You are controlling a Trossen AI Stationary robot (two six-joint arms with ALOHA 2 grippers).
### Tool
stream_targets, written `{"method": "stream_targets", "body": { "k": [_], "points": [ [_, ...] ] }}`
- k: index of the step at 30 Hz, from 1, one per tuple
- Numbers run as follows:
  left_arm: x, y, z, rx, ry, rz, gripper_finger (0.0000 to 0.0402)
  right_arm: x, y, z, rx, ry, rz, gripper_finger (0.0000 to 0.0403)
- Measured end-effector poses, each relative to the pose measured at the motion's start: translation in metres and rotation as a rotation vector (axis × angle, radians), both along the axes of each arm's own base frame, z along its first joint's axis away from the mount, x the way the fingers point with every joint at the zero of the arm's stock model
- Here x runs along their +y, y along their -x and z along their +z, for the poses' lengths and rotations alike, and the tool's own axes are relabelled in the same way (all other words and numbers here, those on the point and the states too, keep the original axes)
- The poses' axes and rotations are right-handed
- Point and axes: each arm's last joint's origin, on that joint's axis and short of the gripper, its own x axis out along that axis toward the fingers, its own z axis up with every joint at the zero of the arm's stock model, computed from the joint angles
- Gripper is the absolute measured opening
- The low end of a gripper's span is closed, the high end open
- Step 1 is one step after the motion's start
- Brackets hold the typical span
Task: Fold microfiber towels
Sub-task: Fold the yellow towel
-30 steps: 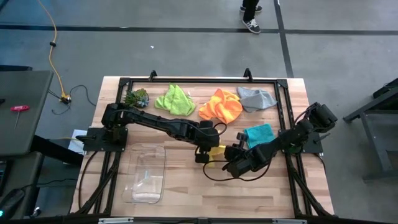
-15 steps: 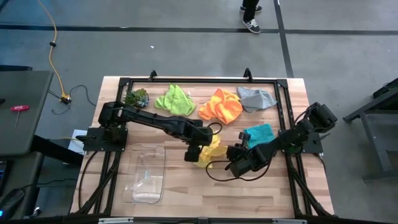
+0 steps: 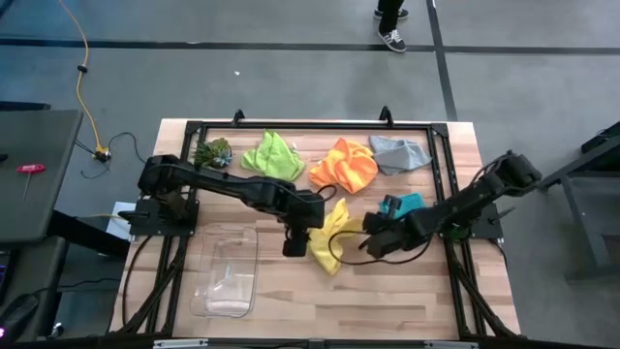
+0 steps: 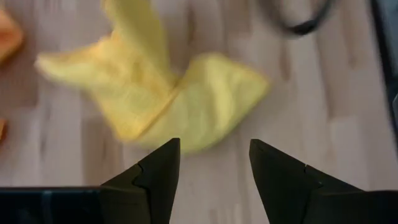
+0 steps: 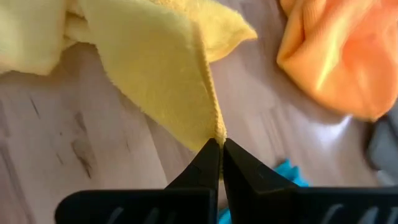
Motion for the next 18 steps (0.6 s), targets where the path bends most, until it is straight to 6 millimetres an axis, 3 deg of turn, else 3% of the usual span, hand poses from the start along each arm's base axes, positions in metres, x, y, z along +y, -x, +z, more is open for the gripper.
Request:
{"method": "stream_targets", "body": {
  "k": [5, 9, 14, 18],
  "points": [
    [-0.019, -0.013, -0.009, -0.195, 0.001, 0.042, 0.0182, -0.011, 0.02, 0.003, -0.1, -0.154, -0.047, 0.0],
    [-0.027, -0.017, -0.02, -0.233, -0.043, 0.081, 0.0182, -0.017, 0.02, 0.018, -0.209, -0.29, -0.047, 0.0],
    [-0.028, -0.008, -0.012, -0.194, -0.045, 0.095, 0.0182, -0.022, 0.009, 0.075, -0.362, -0.279, 0.065, 0.0],
    [-0.022, 0.014, 0.02, -0.223, -0.07, 0.11, 0.0181, -0.031, -0.001, 0.128, -0.43, -0.194, 0.153, 0.0]
  ]
}}
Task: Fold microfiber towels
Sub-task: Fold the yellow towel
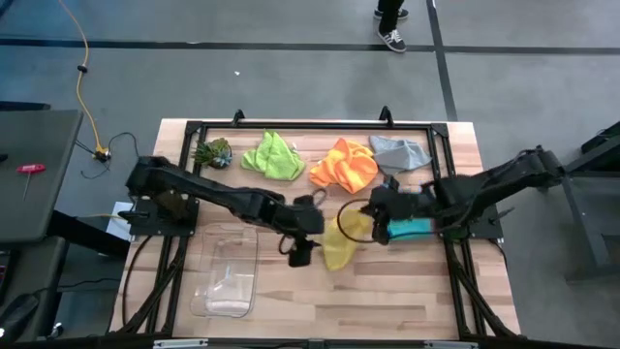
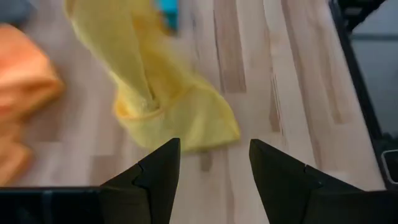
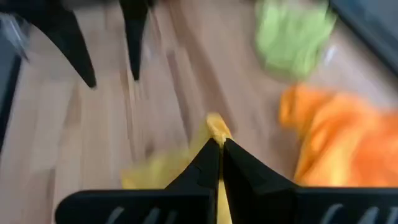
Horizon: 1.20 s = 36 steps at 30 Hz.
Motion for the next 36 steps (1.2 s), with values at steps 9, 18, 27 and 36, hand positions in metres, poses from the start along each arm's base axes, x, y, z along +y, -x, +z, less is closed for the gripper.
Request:
{"method": "stream_targets", "body": {
  "k": [9, 18, 27, 36],
  "points": [
    [0.017, 0.071, 0.097, -0.282, -0.225, 0.195, 0.0181, -0.013, -0.018, 0.095, -0.22, 0.047, 0.148, 0.0],
    [0.022, 0.107, 0.122, -0.327, -0.268, 0.265, 0.0181, -0.006, -0.039, 0.101, -0.013, 0.119, 0.177, 0.0],
    [0.021, 0.099, 0.1, -0.171, -0.303, 0.247, 0.0181, 0.0, -0.057, 0.075, 0.14, 0.054, 0.172, 0.0],
    [0.014, 0.076, 0.067, -0.192, -0.178, 0.126, 0.0181, -0.009, -0.055, 0.075, 0.166, 0.052, 0.093, 0.0]
  ]
}}
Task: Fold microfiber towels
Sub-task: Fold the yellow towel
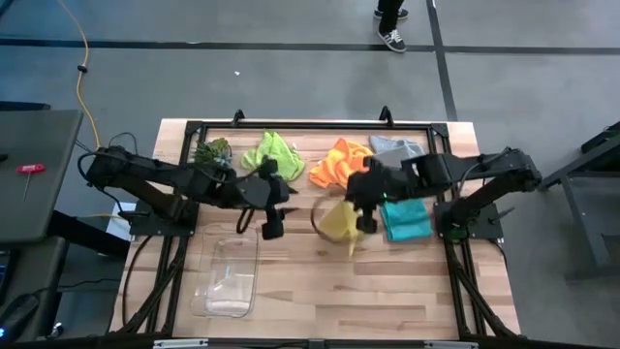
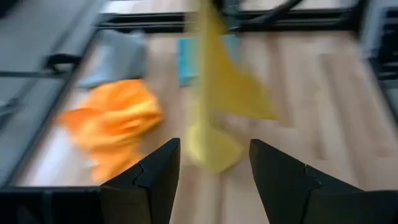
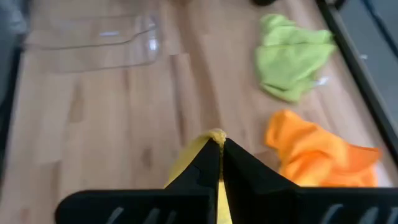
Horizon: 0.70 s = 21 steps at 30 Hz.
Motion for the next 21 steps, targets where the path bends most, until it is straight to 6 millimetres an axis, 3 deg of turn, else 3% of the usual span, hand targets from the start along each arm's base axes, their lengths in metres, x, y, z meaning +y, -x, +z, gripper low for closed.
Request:
{"method": "stream_targets", "body": {
  "k": [6, 9, 14, 21],
  "points": [
    [-0.01, -0.01, -0.059, -0.162, 0.209, -0.052, 0.0181, -0.001, 0.0, 0.0, -0.009, -0.049, -0.037, 0.0],
    [-0.015, -0.008, -0.082, -0.154, 0.295, -0.027, 0.0181, -0.003, -0.003, 0.003, -0.044, -0.099, -0.048, 0.0],
    [-0.024, -0.005, -0.099, -0.082, 0.317, -0.019, 0.0181, -0.006, -0.013, 0.01, -0.148, -0.224, -0.022, 0.0],
    [-0.03, -0.001, -0.106, -0.034, 0.253, 0.038, 0.0181, -0.04, -0.026, -0.001, -0.13, -0.309, -0.241, 0.0]
  ]
}}
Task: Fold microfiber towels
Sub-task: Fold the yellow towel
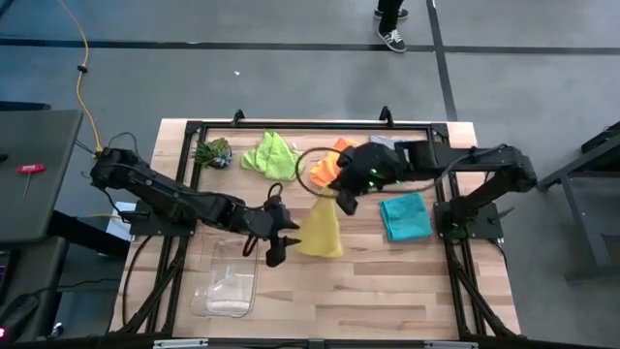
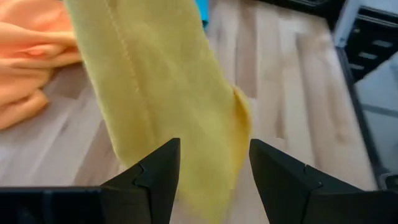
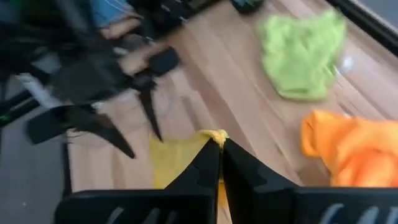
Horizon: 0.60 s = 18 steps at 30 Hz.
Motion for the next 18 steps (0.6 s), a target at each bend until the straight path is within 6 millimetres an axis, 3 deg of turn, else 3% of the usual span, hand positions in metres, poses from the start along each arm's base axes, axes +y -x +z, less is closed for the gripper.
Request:
{"method": "stream_targets", "body": {
  "k": [4, 11, 18],
  "points": [
    [-0.002, -0.003, -0.007, 0.028, -0.031, 0.022, 0.0181, -0.01, -0.008, -0.015, 0.085, -0.064, 0.022, 0.0],
    [-0.002, -0.008, -0.038, 0.188, -0.067, 0.02, 0.0181, -0.009, -0.014, -0.03, 0.176, -0.038, 0.103, 0.0],
    [0.024, -0.002, -0.028, 0.222, -0.118, -0.02, 0.0181, -0.007, -0.01, -0.032, 0.223, 0.0, 0.153, 0.0]
  ]
}}
